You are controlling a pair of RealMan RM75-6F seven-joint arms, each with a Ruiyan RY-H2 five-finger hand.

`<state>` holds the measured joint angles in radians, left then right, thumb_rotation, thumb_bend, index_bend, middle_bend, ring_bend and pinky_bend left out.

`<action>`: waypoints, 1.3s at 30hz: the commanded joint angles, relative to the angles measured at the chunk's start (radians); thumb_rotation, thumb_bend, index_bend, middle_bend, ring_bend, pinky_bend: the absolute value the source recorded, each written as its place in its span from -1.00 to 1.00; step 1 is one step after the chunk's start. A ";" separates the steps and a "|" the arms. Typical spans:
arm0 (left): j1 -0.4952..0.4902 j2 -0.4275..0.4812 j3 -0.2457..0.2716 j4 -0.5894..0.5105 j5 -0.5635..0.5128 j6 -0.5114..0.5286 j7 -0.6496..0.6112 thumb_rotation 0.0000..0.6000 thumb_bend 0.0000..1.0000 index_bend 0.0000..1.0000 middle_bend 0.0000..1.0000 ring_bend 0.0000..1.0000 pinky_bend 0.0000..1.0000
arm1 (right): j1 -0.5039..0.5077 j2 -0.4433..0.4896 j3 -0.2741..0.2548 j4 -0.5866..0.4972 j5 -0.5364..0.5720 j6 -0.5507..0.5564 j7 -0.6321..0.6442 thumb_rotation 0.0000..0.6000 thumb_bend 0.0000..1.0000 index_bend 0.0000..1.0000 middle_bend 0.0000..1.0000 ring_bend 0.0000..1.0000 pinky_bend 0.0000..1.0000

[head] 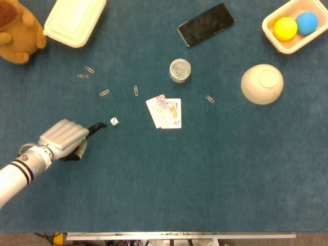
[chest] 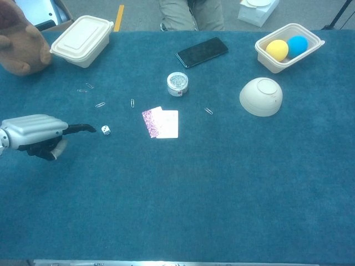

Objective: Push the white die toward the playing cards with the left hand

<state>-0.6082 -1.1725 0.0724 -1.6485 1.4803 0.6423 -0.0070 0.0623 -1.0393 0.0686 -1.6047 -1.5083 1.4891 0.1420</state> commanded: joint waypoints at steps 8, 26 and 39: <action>-0.014 -0.034 0.007 0.027 -0.046 -0.009 0.016 1.00 0.80 -0.90 1.00 1.00 1.00 | -0.011 0.005 -0.001 0.006 0.006 0.010 0.007 1.00 -0.83 -0.41 -0.41 -0.63 -0.50; -0.046 -0.073 0.005 0.047 -0.085 -0.016 0.031 1.00 0.80 -0.90 1.00 1.00 1.00 | -0.022 0.003 0.005 0.030 0.019 0.021 0.029 1.00 -0.83 -0.41 -0.41 -0.63 -0.50; -0.082 -0.087 -0.010 0.045 -0.118 -0.027 0.058 1.00 0.80 -0.90 1.00 1.00 1.00 | -0.031 -0.003 0.009 0.058 0.031 0.025 0.058 1.00 -0.83 -0.41 -0.41 -0.63 -0.50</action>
<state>-0.6883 -1.2586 0.0640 -1.6035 1.3642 0.6165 0.0499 0.0318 -1.0418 0.0772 -1.5477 -1.4779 1.5139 0.1986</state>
